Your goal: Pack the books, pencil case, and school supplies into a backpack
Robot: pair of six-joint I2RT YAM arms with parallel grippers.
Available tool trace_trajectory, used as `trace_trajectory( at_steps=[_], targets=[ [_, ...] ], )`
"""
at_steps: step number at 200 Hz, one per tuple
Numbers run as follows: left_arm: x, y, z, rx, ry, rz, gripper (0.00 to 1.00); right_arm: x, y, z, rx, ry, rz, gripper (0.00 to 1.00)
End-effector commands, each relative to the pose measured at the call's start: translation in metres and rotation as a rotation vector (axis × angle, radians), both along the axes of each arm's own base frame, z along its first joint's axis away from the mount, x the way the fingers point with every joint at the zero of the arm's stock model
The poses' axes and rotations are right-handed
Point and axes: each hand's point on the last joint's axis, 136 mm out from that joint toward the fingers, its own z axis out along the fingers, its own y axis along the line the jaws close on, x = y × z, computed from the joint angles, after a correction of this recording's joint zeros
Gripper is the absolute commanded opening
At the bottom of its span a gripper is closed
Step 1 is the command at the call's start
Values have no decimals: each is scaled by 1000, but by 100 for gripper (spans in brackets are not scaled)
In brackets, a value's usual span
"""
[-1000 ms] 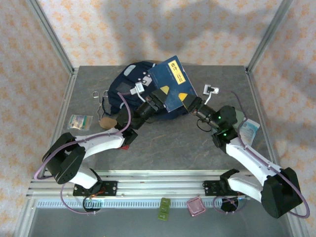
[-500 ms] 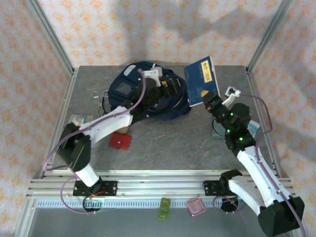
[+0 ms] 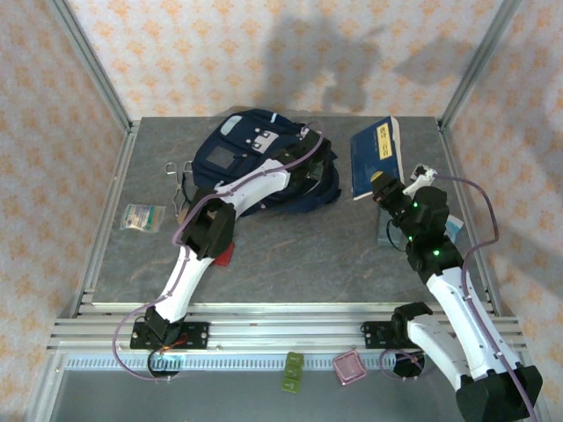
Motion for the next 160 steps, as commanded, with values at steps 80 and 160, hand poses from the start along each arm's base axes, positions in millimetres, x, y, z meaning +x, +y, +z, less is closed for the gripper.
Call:
trace_trajectory(
  at_steps=[80, 160],
  targets=[
    [-3, 29, -46, 302, 53, -13, 63, 3, 5, 14, 30, -60, 29, 0],
    [-8, 36, -58, 342, 59, -19, 0, 5, 8, 10, 42, -47, 42, 0]
  ],
)
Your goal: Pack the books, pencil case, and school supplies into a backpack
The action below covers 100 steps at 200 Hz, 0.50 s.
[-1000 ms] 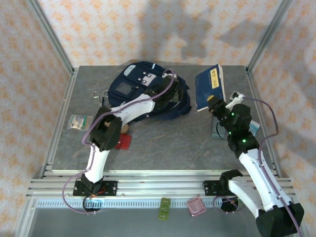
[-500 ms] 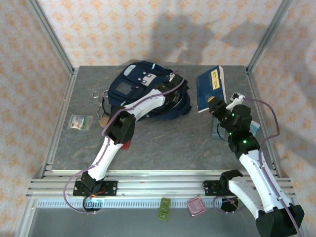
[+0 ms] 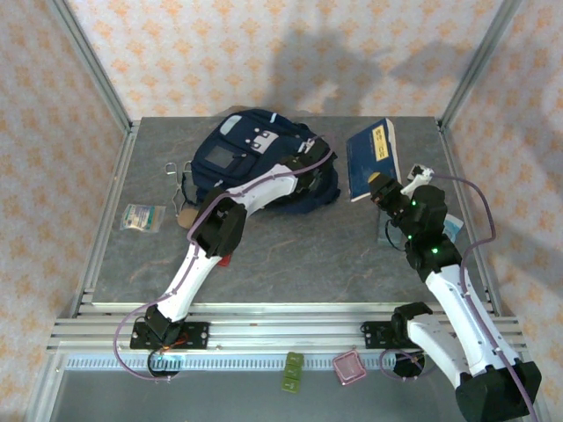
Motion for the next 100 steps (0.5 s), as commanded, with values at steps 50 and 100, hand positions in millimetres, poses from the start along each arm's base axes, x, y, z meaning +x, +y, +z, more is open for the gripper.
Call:
trace_trajectory(
  at_steps=[50, 100],
  targets=[
    [0, 20, 78, 32, -111, -6, 0, 14, 6, -9, 15, 20, 23, 0],
    [-8, 22, 182, -53, -297, -74, 0, 25, 16, -21, 57, 54, 64, 0]
  ],
)
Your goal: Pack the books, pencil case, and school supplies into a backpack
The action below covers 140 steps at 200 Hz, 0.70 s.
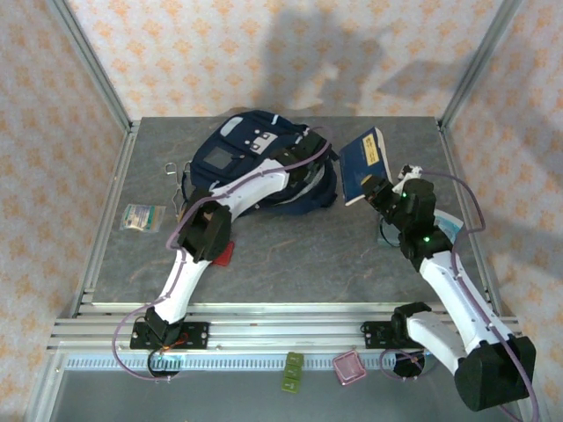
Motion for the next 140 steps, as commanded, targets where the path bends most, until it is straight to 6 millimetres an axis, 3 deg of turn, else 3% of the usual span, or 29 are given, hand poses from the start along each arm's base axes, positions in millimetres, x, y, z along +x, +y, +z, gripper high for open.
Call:
trace_trajectory(
  at_steps=[1, 31, 58, 63, 66, 72, 140],
  targets=[
    [2, 6, 104, -78, -205, -24, 0, 7, 7, 18, 59, -73, 33, 0],
    [-7, 1, 141, -141, -276, -80, 0, 14, 37, 10, 135, -42, 191, 0],
    [-19, 4, 159, -165, -347, -93, 0, 19, 64, 3, 193, -14, 328, 0],
    [-20, 3, 153, -161, -346, -101, 0, 20, 67, 0, 195, -7, 337, 0],
    [-25, 6, 167, -177, -371, -104, 0, 20, 68, 2, 196, -12, 345, 0],
    [-29, 8, 174, -190, -393, -109, 0, 24, 72, -8, 202, 14, 357, 0],
    [-41, 15, 193, -217, -449, -129, 0, 55, 147, -34, 283, 112, 591, 0]
  ],
)
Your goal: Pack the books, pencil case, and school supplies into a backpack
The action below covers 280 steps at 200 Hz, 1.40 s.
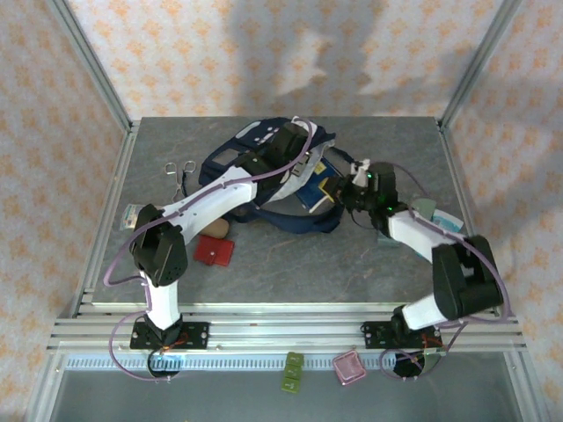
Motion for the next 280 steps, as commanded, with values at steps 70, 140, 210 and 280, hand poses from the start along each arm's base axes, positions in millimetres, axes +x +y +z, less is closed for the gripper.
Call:
trace_trajectory(
  at_steps=[70, 140, 210, 280],
  targets=[
    [-4, 3, 92, -165, -225, -2, 0, 92, 69, -37, 81, 103, 130, 3],
    [-6, -4, 79, -178, -193, -21, 0, 120, 26, -100, -163, 291, -17, 43],
    [-9, -7, 70, -197, -179, -28, 0, 118, 29, -110, -237, 297, -28, 27],
    [-1, -10, 62, -254, -161, 18, 0, 135, 63, -91, -186, 209, 25, 11]
  ],
)
